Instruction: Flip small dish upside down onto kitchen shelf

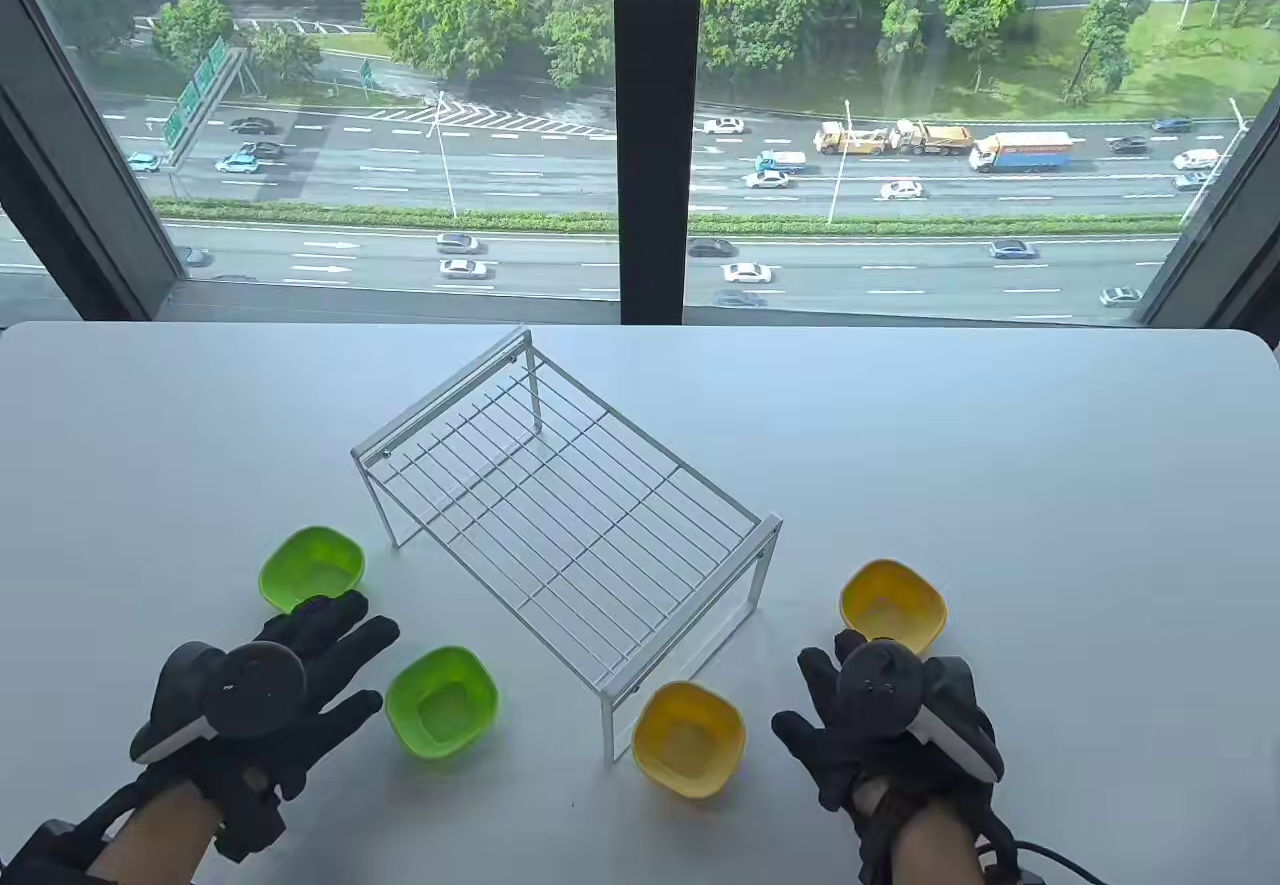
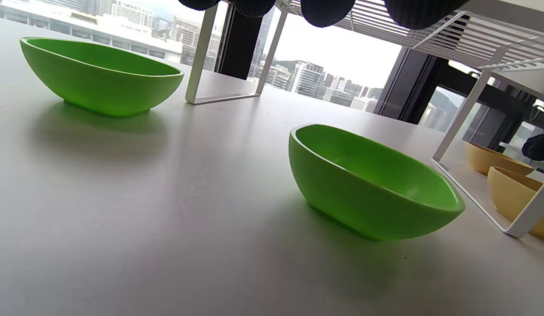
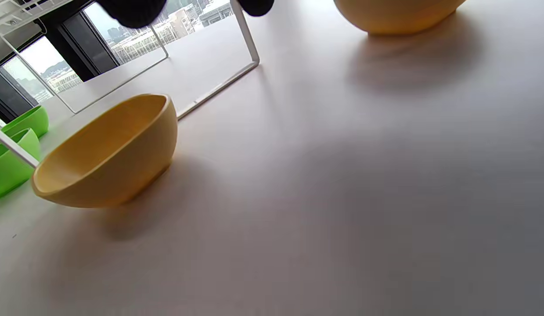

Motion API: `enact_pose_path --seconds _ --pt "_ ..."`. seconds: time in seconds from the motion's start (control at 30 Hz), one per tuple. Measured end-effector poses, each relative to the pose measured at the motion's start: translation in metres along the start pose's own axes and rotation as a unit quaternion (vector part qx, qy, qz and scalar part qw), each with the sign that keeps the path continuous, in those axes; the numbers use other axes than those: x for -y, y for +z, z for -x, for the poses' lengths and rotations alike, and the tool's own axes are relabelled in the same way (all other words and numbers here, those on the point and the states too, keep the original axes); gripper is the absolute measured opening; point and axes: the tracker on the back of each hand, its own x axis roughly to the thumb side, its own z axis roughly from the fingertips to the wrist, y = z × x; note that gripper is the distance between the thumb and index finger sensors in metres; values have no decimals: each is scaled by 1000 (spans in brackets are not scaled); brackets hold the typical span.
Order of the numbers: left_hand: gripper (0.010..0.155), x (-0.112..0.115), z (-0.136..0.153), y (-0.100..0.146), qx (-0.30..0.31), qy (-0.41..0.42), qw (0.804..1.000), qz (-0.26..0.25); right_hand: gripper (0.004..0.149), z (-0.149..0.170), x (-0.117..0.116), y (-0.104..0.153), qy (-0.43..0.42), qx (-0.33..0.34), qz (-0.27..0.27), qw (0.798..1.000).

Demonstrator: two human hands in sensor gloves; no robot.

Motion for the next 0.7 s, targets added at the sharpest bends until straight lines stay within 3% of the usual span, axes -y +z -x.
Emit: enact_pose_path --seconds 0.33,0.7 --pt "69 -1 -11 1 45 27 999 -6 77 1 0 5 -22 8 1 1000" --pt "69 18 -28 -5 96 -27 993 60 77 4 1 5 -37 10 -8 999"
